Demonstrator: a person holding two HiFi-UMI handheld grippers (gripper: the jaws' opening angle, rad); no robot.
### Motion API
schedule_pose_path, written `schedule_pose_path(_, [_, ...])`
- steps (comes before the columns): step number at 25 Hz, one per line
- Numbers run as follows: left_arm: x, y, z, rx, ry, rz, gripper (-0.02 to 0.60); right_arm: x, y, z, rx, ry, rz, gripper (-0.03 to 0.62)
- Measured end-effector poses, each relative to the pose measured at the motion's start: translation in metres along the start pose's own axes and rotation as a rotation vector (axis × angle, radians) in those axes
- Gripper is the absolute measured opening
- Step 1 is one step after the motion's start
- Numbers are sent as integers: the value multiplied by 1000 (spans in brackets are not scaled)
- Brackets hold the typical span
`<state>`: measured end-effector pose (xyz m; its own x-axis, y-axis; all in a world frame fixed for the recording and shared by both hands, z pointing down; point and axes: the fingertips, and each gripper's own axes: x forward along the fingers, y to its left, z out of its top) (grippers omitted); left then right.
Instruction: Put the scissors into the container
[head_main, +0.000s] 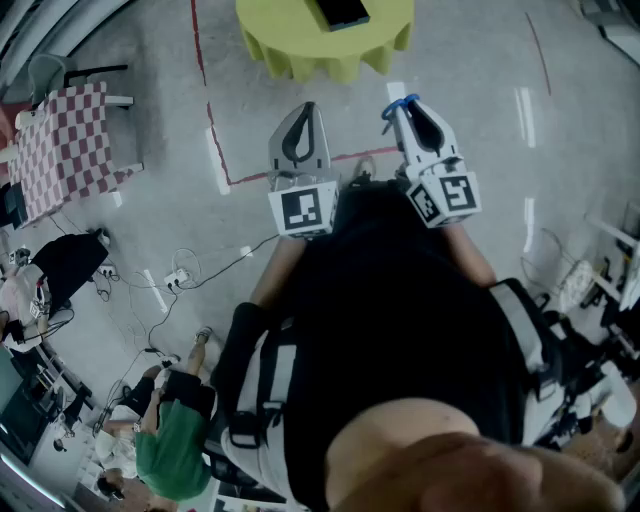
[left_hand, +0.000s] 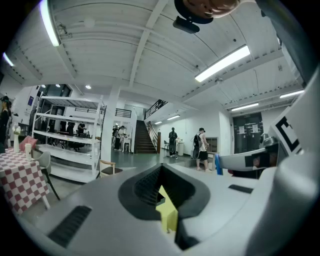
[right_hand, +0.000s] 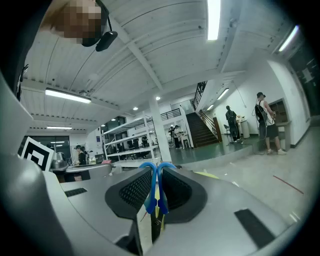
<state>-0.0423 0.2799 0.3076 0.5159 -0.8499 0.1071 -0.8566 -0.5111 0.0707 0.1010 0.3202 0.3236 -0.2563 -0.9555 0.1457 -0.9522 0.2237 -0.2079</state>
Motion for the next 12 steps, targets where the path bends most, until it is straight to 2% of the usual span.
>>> schedule_pose_path(7, [-1,-7,-4,-2,9,1,-3,-4,-2,-2,3,7,6,66])
schedule_pose_path(10, [-2,-9,-10,32,16,-3,-3,-5,-3,-3,7,8,16,66])
schedule_pose_path(12, [-1,-11,-9,27,15,2,-3,-7,-4,-2,16,0,23,66])
